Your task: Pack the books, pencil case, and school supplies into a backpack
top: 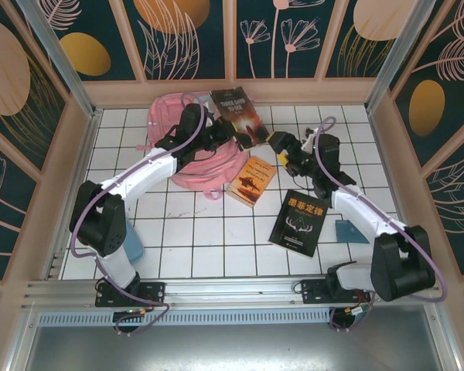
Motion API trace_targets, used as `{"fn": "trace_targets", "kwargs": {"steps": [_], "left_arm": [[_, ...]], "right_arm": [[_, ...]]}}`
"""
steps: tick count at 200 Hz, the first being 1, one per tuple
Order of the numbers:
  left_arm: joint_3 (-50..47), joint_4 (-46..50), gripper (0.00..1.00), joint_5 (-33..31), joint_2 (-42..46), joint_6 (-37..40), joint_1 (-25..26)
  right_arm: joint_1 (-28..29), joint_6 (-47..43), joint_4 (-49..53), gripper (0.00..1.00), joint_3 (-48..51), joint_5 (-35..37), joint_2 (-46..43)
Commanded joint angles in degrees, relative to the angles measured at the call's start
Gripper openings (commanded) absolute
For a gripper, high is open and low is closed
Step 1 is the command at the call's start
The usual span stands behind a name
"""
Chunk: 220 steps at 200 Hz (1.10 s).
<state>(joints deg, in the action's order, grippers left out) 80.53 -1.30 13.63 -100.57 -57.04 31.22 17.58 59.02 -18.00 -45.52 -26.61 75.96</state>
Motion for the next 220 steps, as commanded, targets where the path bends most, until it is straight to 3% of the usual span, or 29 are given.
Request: {"fn": "trace_targets", "kwargs": {"steps": [1,25,69,107,146,166,189,207,220], "left_arm": [[3.3,-8.8,0.0,1.0,-0.6,-4.9,0.2],[2.6,-14.0,0.0,1.1,-0.5,-10.3,0.0],[3.2,-19.3,0.0,2.7,-1.0,-16.4,0.0],[0.1,-22.1,0.0,2.9,0.4,-20.4,0.0],[-2.0,-22.0,0.0,3.0,2.0,-21.2,0.0],[-3.8,-21.2,0.0,2.1,3.7,-22.5,0.0],[-4.5,-18.4,0.18,2.4,4.6,-21.4,0.0],[-4.5,-11.8,0.5,1.8,4.9,-17.6,-0.1],[-4.5,-5.9,0.65,1.6,4.7,-13.2,-0.2]], "right_arm": [[1.7,12.9,-15.9,0.96,-2.8,-4.0,4.6],[1.9,20.1,-24.6,0.96,-4.3,-4.6,9.5],[2.0,25.7,-34.0,0.86,-9.2,-4.0,15.5],[1.3,30.6,-40.6,0.62,-8.4,-1.8,17.8],[1.1,30.2,-38.7,0.43,-7.3,0.3,16.7],[1.2,28.0,-36.7,0.28,-6.3,2.1,15.2],[1.2,22.8,-31.4,0.12,-6.0,4.4,12.7],[0.9,18.5,-27.3,0.1,-5.8,5.3,10.8],[0.6,14.1,-22.4,0.09,-6.2,5.3,9.3]]}}
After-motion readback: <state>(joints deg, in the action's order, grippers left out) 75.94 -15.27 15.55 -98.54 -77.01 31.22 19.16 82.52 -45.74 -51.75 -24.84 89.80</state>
